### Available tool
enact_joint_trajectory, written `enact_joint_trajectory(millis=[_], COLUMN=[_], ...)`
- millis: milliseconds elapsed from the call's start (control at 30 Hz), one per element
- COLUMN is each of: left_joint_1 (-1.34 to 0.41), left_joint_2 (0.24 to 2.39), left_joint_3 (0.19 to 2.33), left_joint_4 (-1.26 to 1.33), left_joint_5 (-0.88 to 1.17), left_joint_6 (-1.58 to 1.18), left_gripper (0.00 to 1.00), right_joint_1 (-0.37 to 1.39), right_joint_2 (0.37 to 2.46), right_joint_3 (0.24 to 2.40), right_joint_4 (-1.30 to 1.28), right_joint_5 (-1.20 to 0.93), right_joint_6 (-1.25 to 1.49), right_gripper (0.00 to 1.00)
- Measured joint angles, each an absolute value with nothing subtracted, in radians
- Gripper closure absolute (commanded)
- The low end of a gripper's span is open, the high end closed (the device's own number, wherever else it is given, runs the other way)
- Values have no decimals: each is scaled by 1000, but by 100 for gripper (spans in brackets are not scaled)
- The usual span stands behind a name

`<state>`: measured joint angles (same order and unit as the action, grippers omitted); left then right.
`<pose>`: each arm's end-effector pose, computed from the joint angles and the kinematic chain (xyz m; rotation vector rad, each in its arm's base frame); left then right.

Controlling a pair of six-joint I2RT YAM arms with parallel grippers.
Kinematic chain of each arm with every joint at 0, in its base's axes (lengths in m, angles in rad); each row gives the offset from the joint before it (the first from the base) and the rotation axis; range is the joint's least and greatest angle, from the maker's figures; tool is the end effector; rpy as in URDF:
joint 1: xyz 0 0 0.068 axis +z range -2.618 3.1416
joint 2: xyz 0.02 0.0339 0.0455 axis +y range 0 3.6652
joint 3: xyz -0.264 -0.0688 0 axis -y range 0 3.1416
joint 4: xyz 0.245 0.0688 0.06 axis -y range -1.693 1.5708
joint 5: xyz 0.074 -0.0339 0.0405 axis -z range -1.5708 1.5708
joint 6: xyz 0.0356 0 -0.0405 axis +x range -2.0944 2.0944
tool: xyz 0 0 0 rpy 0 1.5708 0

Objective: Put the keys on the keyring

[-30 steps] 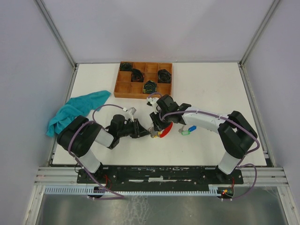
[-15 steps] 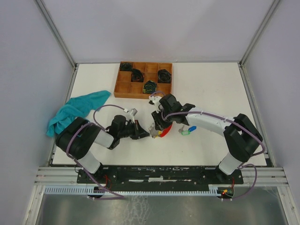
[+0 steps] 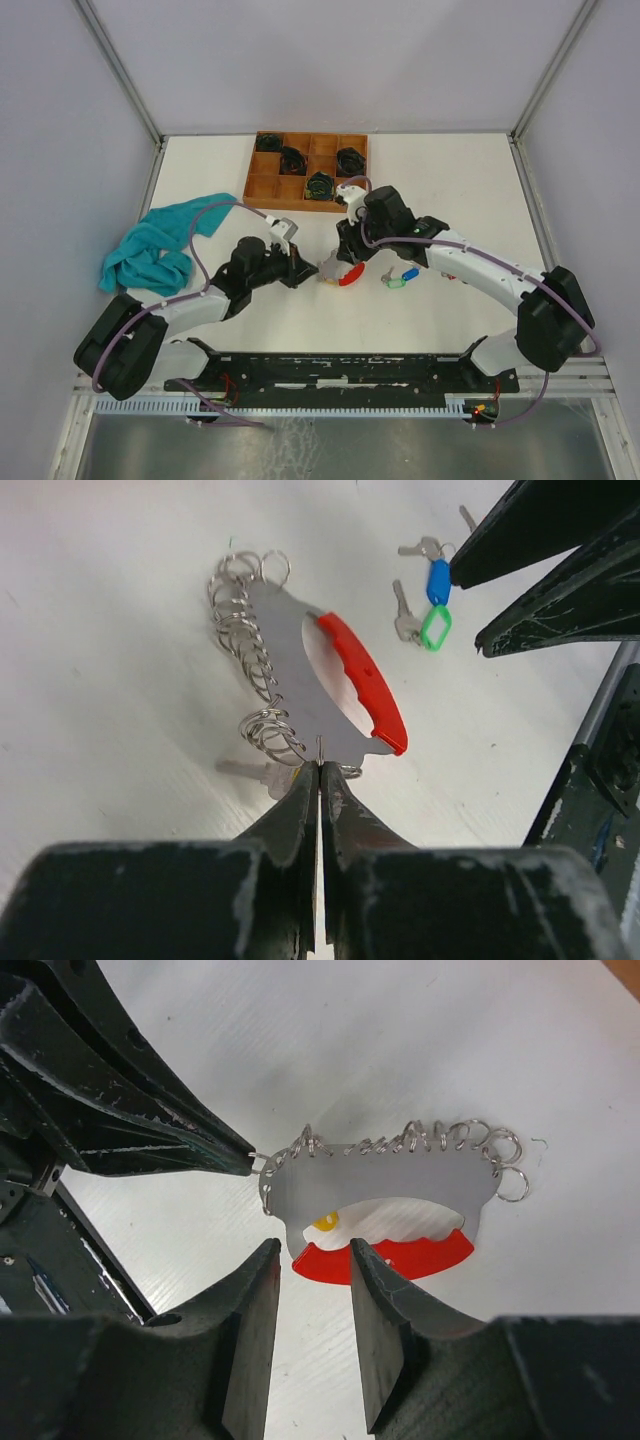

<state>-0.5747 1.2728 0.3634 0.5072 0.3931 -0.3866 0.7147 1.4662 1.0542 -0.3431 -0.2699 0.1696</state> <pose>0.1929 -0.1412 0.1675 0.4647 2.0306 -0.9961 0.2353 0.2168 0.2587 -0.7855 2.2846 0.7418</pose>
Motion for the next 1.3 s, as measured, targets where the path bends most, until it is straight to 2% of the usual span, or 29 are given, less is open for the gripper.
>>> enact_joint_trajectory(millis=[200, 467, 667, 933, 1300], left_joint_1=[-575, -567, -532, -526, -526], left_joint_2=[1253, 1276, 1297, 1299, 1299], left_joint_3=[392, 379, 345, 322, 300], left_joint_4=[570, 854, 1031, 1142, 1203], left_joint_5=[399, 478, 597, 714, 767], left_joint_6=[-248, -105, -84, -84, -85], left_gripper=[97, 97, 97, 97, 97], right_joint_1=[699, 691, 672, 664, 648], right_joint_2=[1400, 1281, 1259, 1261, 1262], right_joint_3=[1016, 911, 857, 824, 792], right_joint_4=[-299, -202, -61, 95, 90], right_joint_5=[-330, -412, -481, -556, -654], right_joint_6=[126, 30, -7, -60, -186], right_gripper=[55, 53, 54, 58, 64])
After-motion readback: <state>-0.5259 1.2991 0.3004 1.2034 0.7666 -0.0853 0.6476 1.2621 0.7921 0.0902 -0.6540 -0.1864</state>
